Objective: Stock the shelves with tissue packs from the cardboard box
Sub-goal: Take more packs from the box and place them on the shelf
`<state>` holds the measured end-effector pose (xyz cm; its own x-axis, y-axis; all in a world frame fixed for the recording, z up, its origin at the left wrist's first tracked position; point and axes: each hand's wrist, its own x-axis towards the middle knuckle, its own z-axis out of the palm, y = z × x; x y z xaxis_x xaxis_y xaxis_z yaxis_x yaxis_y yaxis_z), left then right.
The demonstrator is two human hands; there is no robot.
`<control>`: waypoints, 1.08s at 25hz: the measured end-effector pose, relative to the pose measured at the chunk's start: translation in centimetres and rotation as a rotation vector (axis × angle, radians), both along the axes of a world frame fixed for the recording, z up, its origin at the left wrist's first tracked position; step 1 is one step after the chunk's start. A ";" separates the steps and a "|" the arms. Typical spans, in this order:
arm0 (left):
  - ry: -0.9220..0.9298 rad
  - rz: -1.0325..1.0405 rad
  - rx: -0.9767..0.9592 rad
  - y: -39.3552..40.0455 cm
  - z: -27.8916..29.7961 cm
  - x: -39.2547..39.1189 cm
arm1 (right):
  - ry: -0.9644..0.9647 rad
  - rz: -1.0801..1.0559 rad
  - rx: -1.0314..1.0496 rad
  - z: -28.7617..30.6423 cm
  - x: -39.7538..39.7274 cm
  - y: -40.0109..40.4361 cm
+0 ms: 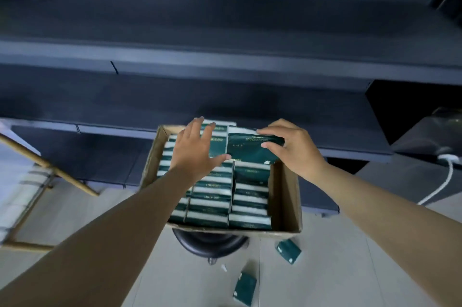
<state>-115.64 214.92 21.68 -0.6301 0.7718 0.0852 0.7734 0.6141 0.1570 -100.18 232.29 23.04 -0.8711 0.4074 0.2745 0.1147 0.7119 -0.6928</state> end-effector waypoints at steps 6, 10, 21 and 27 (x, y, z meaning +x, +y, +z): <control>0.195 0.000 0.221 0.7 13.7 -2.1 | 0.130 -0.004 0.094 14.3 -1.5 0.6; 0.313 -0.006 0.341 0.7 21.4 -3.6 | 0.204 0.015 0.189 23.0 -3.0 0.3; 0.512 0.020 0.567 0.0 36.3 -15.7 | 0.367 0.012 0.383 38.6 -13.8 -1.5; 0.452 -0.006 0.468 0.5 37.8 -30.1 | 0.416 -0.109 0.288 38.8 -27.7 -0.8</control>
